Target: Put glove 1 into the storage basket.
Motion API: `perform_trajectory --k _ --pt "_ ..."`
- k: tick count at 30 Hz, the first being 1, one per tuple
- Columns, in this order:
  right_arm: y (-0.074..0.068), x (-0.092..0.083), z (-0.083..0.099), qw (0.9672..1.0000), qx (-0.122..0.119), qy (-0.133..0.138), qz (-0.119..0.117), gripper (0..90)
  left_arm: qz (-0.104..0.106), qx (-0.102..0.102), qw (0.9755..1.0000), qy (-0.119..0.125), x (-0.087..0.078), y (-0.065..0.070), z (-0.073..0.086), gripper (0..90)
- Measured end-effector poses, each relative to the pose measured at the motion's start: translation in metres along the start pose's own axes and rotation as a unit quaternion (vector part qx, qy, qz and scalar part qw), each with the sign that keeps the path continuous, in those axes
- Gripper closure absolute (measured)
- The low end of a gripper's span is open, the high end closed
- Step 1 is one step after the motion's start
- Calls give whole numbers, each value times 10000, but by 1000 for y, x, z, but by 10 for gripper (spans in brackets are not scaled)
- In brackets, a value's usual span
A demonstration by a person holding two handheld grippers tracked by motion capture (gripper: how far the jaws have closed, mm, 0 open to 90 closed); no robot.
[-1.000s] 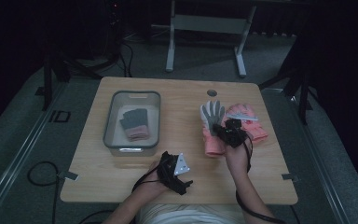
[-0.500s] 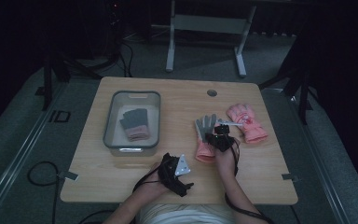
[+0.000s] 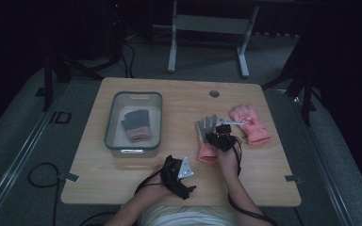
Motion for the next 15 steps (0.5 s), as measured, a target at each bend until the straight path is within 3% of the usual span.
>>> perform_trajectory --k 4,7,14,15 --pt "7 -15 -6 9996 -150 216 -81 725 6 -5 10000 17 0 0 0 11" --pt "28 -34 -18 9983 -297 485 -131 710 -1 20 10000 -13 1 0 0 11" --pt "81 -50 -27 9962 -560 644 198 705 30 -34 10000 28 0 0 0 11" --pt "81 -50 -27 9962 -560 644 198 705 30 -34 10000 28 0 0 0 11"
Point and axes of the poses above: each handheld gripper's, and its own axes: x roughly forward along the jaws, z roughly out of its underside, y roughly to its right, the point moved 4 cm from there along x, roughly forward along the jaws, and after that the axes turned 10 degrees about z, right-handed, at the moved point
